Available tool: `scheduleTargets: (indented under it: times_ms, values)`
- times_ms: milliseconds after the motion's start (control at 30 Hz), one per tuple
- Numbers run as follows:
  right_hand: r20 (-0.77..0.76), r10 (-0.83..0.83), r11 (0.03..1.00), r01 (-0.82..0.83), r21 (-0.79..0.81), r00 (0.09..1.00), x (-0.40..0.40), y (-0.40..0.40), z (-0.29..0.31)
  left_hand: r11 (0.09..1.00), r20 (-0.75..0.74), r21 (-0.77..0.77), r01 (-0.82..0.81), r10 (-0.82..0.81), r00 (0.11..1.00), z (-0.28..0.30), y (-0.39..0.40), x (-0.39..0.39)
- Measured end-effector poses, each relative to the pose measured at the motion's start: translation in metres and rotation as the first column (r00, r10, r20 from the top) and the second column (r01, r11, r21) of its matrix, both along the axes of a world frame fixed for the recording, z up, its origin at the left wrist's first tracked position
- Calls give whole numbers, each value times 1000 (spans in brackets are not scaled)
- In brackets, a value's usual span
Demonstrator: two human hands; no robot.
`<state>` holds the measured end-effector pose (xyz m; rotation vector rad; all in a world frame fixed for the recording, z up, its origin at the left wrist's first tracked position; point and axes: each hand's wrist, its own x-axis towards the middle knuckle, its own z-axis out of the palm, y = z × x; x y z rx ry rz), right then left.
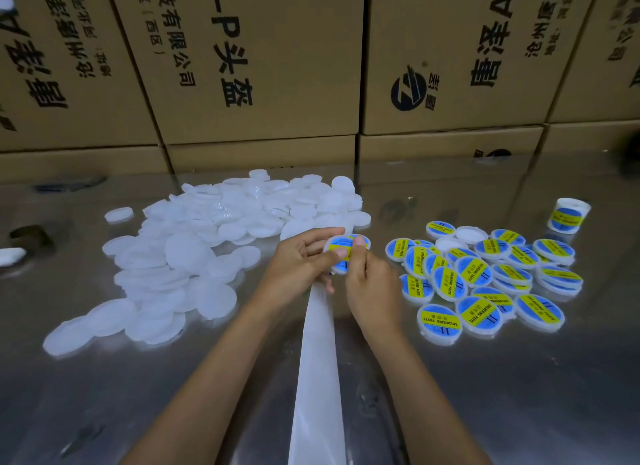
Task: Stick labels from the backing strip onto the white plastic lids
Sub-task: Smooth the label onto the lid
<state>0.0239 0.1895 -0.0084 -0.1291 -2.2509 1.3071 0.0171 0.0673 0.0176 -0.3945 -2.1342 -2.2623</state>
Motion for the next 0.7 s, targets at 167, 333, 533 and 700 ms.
scheduleTargets:
  times_ms: [167, 333, 533, 700]
  values:
    - [-6, 81, 989, -81, -125, 997, 1, 0, 0, 996, -14, -39, 79, -80, 997, 1, -5, -2]
    - [-5, 217, 916, -205, -345, 976, 1, -3, 3, 996, 4, -38, -77, 78, 997, 2, -7, -4]
    - [25, 216, 976, -215, -22, 976, 1, -8, 2, 971, 19, 109, -214, 213, 977, 4, -6, -4]
    - [-39, 132, 984, -126, 125, 990, 0, -5, -4, 963, 53, 33, -269, 267, 962, 9, -5, -4]
